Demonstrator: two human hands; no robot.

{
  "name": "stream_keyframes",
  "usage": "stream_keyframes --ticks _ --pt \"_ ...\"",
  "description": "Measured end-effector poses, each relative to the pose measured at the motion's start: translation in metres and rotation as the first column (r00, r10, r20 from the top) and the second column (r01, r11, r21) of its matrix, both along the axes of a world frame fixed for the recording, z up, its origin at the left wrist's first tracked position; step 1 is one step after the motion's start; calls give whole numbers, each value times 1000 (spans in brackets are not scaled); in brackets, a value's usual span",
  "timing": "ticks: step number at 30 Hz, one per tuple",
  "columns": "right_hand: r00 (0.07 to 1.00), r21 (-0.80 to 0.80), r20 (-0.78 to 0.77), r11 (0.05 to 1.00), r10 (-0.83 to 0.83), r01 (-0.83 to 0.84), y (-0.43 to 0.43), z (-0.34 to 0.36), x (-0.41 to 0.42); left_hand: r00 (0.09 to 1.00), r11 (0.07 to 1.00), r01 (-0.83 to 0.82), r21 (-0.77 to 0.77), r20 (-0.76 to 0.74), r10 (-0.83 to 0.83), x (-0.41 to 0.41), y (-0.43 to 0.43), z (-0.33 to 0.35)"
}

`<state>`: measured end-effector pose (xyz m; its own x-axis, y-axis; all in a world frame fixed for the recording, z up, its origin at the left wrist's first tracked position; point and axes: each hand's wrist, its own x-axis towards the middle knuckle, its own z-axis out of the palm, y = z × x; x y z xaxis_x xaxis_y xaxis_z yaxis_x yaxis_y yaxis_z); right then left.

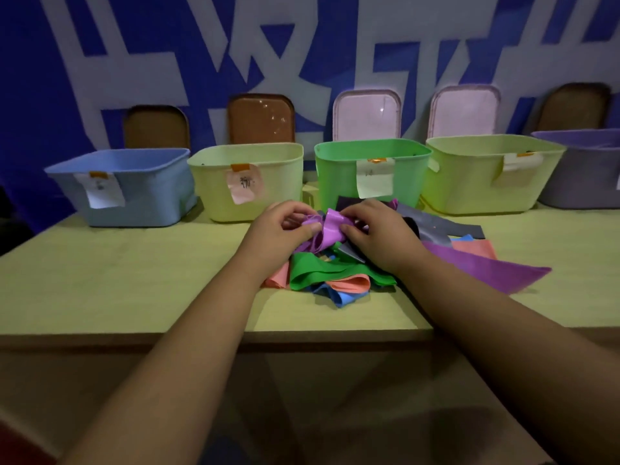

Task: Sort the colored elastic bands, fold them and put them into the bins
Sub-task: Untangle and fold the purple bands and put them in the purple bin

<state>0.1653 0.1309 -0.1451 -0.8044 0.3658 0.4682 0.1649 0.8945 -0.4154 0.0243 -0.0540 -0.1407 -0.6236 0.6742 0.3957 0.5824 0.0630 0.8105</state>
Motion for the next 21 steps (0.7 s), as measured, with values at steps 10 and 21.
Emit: stream_keyframes --ticks 10,21 --pt "1000 -92 11 996 10 -9 4 0 -2 986 998 6 70 167 -18 5 -4 8" --pt "1000 -31 20 999 -10 11 5 1 -6 966 981 -5 191 253 -45 5 -5 12"
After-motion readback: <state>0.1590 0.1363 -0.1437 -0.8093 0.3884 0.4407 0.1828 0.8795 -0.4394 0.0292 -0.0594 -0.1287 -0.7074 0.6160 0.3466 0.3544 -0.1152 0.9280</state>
